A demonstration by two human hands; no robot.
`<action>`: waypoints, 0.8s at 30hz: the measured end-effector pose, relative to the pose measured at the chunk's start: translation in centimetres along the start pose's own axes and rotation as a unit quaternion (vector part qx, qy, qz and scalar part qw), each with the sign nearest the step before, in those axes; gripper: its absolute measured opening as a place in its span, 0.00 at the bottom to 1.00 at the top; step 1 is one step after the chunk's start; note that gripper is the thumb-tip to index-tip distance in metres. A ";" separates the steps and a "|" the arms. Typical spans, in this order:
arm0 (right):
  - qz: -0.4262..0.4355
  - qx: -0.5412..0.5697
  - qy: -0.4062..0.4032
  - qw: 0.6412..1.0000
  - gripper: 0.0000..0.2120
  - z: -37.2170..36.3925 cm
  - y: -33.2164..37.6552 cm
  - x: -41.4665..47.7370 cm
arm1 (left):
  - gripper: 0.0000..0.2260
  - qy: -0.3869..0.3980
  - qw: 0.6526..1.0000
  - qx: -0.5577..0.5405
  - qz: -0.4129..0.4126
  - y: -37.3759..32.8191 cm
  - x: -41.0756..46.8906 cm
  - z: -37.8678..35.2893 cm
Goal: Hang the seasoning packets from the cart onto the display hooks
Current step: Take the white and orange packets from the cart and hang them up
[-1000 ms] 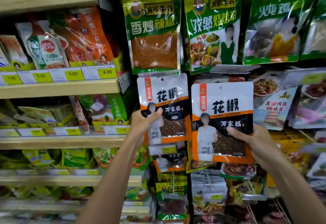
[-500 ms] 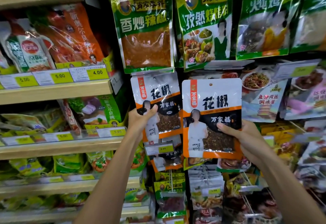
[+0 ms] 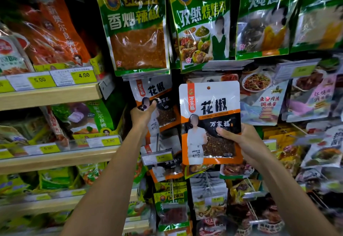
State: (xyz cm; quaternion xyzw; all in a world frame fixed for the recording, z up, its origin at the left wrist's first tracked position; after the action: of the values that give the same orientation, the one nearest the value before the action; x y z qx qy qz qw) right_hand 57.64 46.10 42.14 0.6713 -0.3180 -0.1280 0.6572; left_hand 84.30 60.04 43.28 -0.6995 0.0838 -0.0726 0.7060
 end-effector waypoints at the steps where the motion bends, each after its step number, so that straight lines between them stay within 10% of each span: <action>1: -0.001 -0.002 -0.002 1.000 0.28 0.0 0.0 -0.1 | 0.28 0.000 1.000 0.010 0.000 -0.1 -0.1 0.0; 6: -0.007 -0.010 -0.007 1.000 0.24 -0.3 0.1 -0.4 | 0.24 -0.044 0.978 0.168 -0.112 0.3 -3.1 2.1; 12: -0.001 0.003 0.017 1.000 0.31 -2.3 0.5 -0.5 | 0.10 -0.183 0.868 0.300 -0.351 -1.0 -9.9 5.5; 20: -0.005 0.006 0.062 0.998 0.26 -6.4 0.3 0.2 | 0.08 -0.321 0.610 0.378 -0.618 -8.2 -8.5 12.4; 24: -0.010 0.004 0.065 0.998 0.21 -7.9 0.2 0.8 | 0.10 -0.319 0.557 0.449 -0.622 -8.8 -5.0 14.3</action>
State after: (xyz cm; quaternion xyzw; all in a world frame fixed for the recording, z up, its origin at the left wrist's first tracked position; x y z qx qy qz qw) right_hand 62.83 51.99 43.35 0.6843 -0.2683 -0.0893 0.6722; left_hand 82.67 74.95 52.23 -0.1484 -0.6458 -0.2940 0.6888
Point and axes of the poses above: each hand's wrist, its own x-axis towards the middle knuckle, its own z-axis out of the back of the hand, y = z × x, the point moved 2 cm from there along x, towards the middle knuckle, and after that the axes turned 6 degrees about z, right-handed, at the moved point
